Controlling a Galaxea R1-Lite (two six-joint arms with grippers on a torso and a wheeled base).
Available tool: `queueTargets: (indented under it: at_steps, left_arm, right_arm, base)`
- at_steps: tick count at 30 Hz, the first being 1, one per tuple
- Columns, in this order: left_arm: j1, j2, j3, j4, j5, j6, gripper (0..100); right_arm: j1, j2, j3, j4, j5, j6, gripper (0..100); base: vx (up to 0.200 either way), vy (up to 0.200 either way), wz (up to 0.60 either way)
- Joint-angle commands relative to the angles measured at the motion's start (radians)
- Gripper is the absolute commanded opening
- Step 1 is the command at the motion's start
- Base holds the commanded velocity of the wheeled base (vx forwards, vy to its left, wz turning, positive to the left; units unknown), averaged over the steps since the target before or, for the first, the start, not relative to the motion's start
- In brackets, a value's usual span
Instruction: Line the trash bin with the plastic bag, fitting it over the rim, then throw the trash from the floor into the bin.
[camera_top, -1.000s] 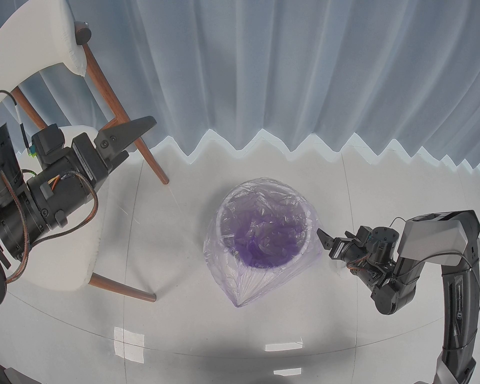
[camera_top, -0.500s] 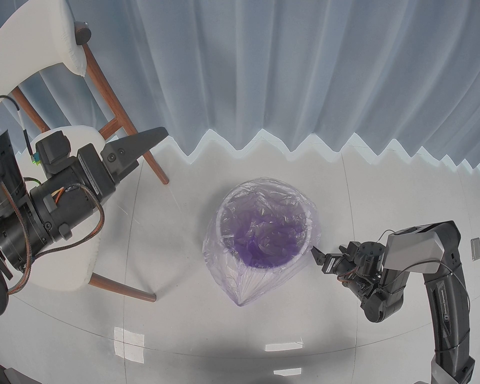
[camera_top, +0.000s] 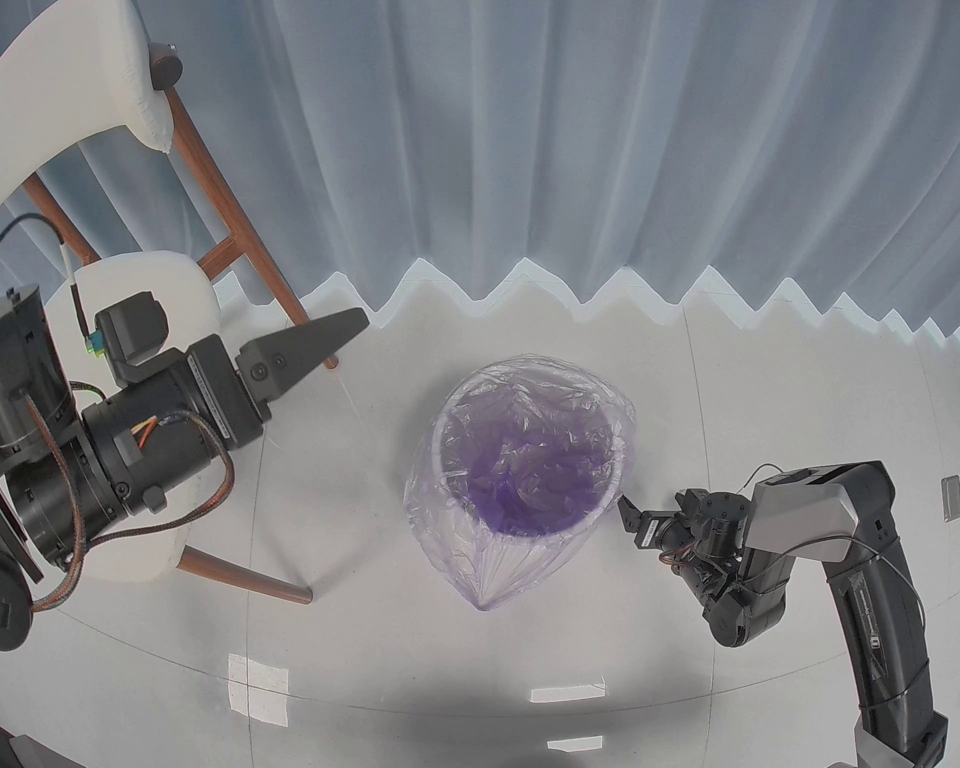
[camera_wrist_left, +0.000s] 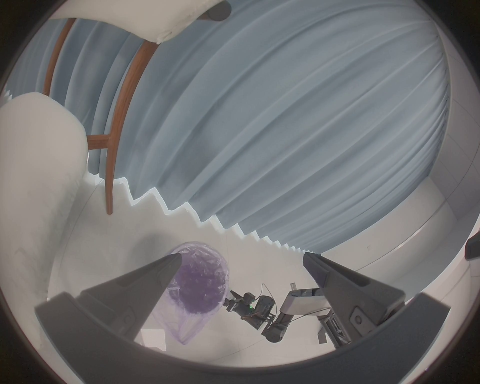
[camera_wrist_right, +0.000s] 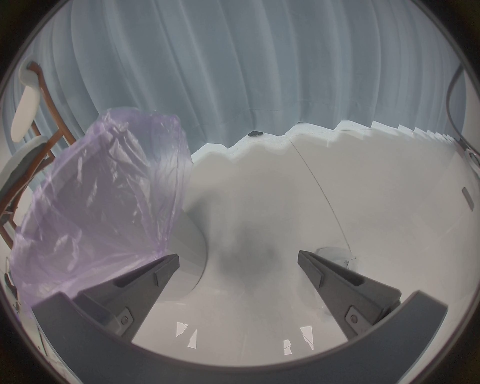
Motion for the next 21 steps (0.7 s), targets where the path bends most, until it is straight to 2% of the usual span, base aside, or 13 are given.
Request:
queueTargets:
  at_steps: [1, 5, 6, 7, 8, 11, 16, 21]
  left_arm:
    - [-0.004, 0.022, 0.012, -0.001, 0.001, 0.007, 100]
    - [-0.004, 0.02, 0.017, 0.001, -0.004, 0.004, 100]
    - [-0.017, 0.017, 0.032, 0.021, -0.005, 0.001, 100]
    - [-0.017, 0.017, 0.032, 0.021, -0.005, 0.001, 100]
    - [-0.033, 0.051, 0.056, 0.048, -0.002, 0.003, 100]
    - [-0.047, 0.177, 0.067, 0.073, 0.007, 0.001, 100]
    - [-0.082, 0.381, 0.099, 0.051, 0.033, 0.003, 100]
    - [-0.102, 0.542, 0.116, -0.097, 0.03, 0.007, 100]
  right_arm:
    - [0.0, 0.029, -0.015, -0.009, -0.002, -0.005, 100]
    - [-0.004, -0.028, 0.029, -0.018, 0.001, 0.004, 100]
    - [-0.015, -0.117, 0.109, -0.015, 0.016, 0.007, 100]
    - [-0.015, -0.117, 0.109, -0.015, 0.016, 0.007, 100]
    - [-0.024, -0.226, 0.201, -0.011, 0.07, 0.01, 100]
    - [-0.024, -0.324, 0.267, -0.003, 0.119, 0.01, 100]
    - [-0.032, -0.381, 0.259, -0.008, 0.122, 0.009, 100]
    - [-0.113, -0.473, 0.215, 0.017, 0.147, 0.009, 100]
  base:
    - [0.0, 0.0, 0.0]
    - [0.0, 0.0, 0.0]
    - [0.0, 0.0, 0.0]
    - [0.0, 0.0, 0.0]
    - [0.0, 0.0, 0.0]
    - [0.0, 0.0, 0.0]
    - [0.0, 0.0, 0.0]
    - [0.0, 0.0, 0.0]
